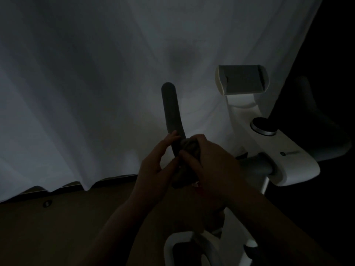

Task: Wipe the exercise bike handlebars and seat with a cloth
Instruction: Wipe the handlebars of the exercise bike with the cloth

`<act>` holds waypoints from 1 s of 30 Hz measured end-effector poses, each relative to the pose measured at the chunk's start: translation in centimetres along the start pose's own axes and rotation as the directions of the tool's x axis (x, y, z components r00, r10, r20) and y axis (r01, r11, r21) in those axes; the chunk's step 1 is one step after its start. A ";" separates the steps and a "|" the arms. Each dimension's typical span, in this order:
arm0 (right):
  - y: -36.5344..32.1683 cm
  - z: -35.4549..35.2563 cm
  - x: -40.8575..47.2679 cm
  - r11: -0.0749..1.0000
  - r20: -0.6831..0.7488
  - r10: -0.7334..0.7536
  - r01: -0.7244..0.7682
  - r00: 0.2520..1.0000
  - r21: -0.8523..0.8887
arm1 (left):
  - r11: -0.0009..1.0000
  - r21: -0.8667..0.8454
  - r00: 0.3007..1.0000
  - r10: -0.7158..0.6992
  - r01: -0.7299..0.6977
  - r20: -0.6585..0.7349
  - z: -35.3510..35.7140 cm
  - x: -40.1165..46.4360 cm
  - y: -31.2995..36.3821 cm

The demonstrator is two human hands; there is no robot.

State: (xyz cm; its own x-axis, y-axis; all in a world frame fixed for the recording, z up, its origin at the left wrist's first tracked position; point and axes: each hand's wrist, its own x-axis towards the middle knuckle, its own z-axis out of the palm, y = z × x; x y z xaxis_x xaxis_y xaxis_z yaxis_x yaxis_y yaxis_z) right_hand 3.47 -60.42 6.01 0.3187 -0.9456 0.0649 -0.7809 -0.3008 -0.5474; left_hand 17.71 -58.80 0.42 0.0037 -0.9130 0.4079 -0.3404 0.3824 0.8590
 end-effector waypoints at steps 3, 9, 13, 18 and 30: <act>0.6 0.3 -1.8 0.985 -0.013 0.007 -0.009 1.000 -0.171 | 1.000 0.012 0.999 0.027 -0.026 -0.048 -0.1 0.1 -0.2; -1.6 1.9 -0.2 0.980 -0.047 0.115 -0.121 0.992 -0.156 | 1.000 -0.017 0.990 0.005 -0.007 -0.142 0.1 0.1 -0.4; -2.2 1.9 0.8 0.974 -0.033 0.132 -0.136 0.991 -0.182 | 0.998 -0.061 0.993 -0.038 0.031 -0.111 -0.7 0.5 -0.3; -2.7 1.9 1.8 0.960 -0.066 0.178 -0.188 0.982 -0.210 | 0.996 -0.075 0.995 -0.052 0.046 -0.086 -1.4 1.7 -0.2; -3.6 2.0 5.3 0.944 -0.047 0.166 -0.172 0.985 -0.280 | 0.971 -0.176 0.981 -0.176 0.159 -0.087 -2.1 6.1 0.2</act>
State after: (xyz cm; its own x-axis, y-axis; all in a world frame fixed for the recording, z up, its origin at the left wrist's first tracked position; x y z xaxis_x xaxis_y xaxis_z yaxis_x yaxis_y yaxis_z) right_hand 9.02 -64.06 6.69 0.1591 -0.9872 0.0122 -0.9429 -0.1556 -0.2946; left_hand 19.65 -63.99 3.76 0.1451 -0.9503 0.2753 -0.1647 0.2512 0.9538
